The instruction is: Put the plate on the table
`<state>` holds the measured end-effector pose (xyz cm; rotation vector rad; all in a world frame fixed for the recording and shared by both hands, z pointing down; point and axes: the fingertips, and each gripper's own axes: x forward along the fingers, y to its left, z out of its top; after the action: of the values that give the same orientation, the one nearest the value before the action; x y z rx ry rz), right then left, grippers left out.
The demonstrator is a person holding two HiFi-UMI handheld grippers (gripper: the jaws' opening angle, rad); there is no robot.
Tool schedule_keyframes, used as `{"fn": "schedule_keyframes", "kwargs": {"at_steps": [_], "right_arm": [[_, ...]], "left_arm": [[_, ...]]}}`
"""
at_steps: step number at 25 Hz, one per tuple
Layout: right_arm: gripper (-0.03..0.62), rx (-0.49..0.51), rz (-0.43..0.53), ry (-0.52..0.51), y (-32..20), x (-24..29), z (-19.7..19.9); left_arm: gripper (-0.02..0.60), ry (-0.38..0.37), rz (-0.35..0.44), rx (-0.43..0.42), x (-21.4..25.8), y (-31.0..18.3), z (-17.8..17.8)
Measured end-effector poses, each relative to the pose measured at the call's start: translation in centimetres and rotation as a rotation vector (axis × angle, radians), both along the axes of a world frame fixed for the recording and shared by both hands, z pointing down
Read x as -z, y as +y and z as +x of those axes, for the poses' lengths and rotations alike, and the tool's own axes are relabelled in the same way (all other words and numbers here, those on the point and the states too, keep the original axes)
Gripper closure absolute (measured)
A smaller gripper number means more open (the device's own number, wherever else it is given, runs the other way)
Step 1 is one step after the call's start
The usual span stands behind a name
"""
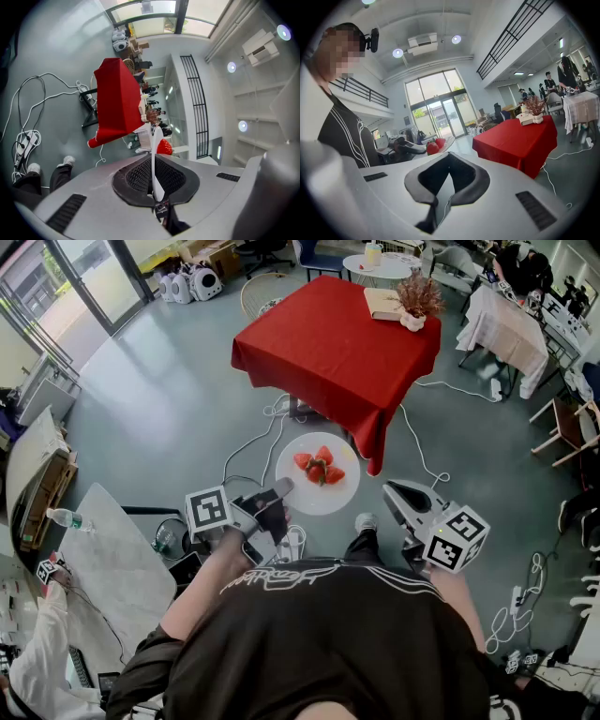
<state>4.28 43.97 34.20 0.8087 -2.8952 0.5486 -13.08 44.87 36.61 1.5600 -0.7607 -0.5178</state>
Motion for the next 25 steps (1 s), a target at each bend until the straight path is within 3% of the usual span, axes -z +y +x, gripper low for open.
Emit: {"fn": "schedule_keyframes", "kwargs": {"at_steps": [13, 25], "right_arm": [[0.588, 0.027, -0.033, -0.016, -2.8, -1.6, -1.2], [0.586, 0.113, -0.057, -0.032, -12.2, -3.0, 0.9]], "left_arm": [[0.566, -0.002, -0.039, 0.029, -2.4, -1.8, -0.9], [0.566, 0.012, -0.113, 0.076, -4.7, -10.9, 2.2]]}}
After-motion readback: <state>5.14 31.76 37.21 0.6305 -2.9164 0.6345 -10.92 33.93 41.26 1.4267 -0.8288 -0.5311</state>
